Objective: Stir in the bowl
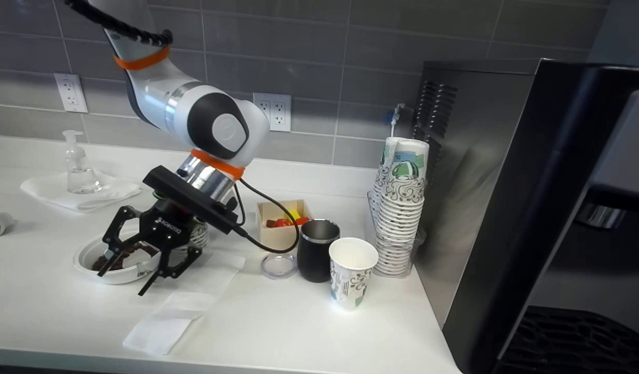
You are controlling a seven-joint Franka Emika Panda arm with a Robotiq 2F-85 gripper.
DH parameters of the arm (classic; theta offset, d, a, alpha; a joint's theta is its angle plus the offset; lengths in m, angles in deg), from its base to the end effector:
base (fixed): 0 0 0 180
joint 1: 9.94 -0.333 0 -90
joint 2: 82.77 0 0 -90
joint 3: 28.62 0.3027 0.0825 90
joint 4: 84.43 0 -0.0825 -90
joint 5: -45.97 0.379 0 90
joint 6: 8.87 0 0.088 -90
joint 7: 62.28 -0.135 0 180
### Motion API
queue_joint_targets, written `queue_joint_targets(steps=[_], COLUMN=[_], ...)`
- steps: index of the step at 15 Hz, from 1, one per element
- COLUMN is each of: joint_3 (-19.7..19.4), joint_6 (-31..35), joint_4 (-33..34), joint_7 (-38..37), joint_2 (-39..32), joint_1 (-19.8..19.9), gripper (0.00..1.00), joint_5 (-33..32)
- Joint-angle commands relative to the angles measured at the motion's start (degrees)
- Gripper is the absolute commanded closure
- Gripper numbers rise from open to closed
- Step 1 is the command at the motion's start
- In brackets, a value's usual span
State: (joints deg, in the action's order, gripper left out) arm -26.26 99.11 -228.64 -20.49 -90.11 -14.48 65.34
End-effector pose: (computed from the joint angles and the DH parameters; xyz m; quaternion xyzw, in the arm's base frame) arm 0.3427 0.0760 0.1732 -0.8777 -0.2799 0.3097 0.2355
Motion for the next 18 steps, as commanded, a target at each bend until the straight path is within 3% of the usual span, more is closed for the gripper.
queue_joint_targets(steps=[1, 6, 14, 18], joint_3=[1.1, 1.3, 2.4, 3.9], joint_6=[-1.4, -1.5, -8.4, -15.4], joint_4=[1.2, 1.4, 3.7, 6.0], joint_7=[0.0, -0.3, -7.7, -20.8], joint_2=[-0.6, -0.1, 3.2, 6.7], joint_1=[1.3, 1.5, 0.3, -1.3], gripper=[0.67, 1.0, 0.99, 0.99], joint_5=[0.2, -0.2, -4.3, -8.4])
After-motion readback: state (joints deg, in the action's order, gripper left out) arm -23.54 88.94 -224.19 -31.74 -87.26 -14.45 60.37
